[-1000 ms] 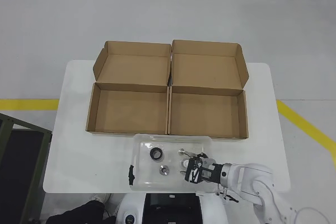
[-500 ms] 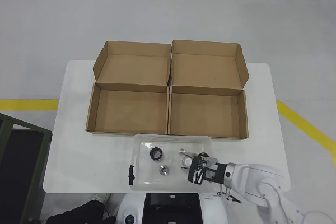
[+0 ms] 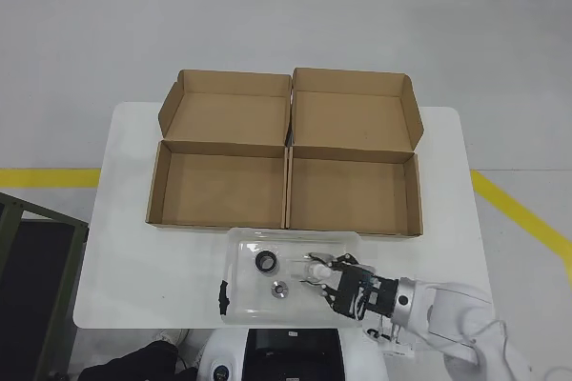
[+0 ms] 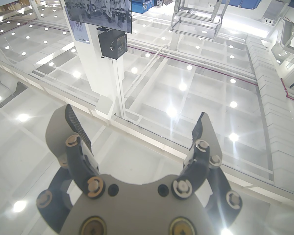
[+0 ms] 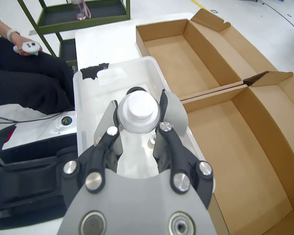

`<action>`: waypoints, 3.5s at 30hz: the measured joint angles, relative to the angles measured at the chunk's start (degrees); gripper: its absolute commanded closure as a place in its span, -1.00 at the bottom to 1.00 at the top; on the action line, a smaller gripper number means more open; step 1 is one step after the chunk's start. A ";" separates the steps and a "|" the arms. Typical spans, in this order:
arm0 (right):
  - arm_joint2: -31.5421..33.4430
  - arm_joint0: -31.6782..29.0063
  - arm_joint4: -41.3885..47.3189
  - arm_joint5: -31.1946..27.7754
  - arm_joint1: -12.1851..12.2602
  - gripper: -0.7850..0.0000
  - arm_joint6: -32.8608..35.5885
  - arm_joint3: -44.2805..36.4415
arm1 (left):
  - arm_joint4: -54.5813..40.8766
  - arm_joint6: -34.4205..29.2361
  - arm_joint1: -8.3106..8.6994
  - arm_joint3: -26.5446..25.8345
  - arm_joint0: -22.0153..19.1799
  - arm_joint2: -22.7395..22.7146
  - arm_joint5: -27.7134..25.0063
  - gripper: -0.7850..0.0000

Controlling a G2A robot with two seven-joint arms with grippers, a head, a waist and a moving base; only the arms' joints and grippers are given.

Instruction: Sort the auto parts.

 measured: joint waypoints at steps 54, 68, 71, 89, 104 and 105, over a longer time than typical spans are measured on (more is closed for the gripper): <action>-0.39 7.84 9.33 11.09 -2.00 1.00 -24.80 4.12 | 0.00 0.00 0.00 0.00 0.00 0.00 0.00 -1.00; -6.40 10.25 -10.83 16.00 -2.10 1.00 -15.63 9.15 | 0.00 0.00 0.00 0.00 0.00 0.00 0.00 -1.00; -7.61 11.52 -13.96 17.26 -2.24 1.00 -13.95 10.34 | 0.00 0.00 0.00 0.00 0.00 0.00 0.00 -1.00; -12.41 26.93 -10.89 16.01 -3.87 1.00 -1.34 24.20 | 0.00 0.00 0.00 0.00 0.00 0.00 0.00 -1.00; -15.89 31.29 -9.29 16.90 -5.05 1.00 0.84 32.08 | 0.00 0.00 0.00 0.00 0.00 0.00 0.00 -1.00; -16.24 31.75 -9.13 16.87 -5.18 1.00 0.91 32.69 | 0.00 0.00 0.00 0.00 0.00 0.00 0.00 -1.00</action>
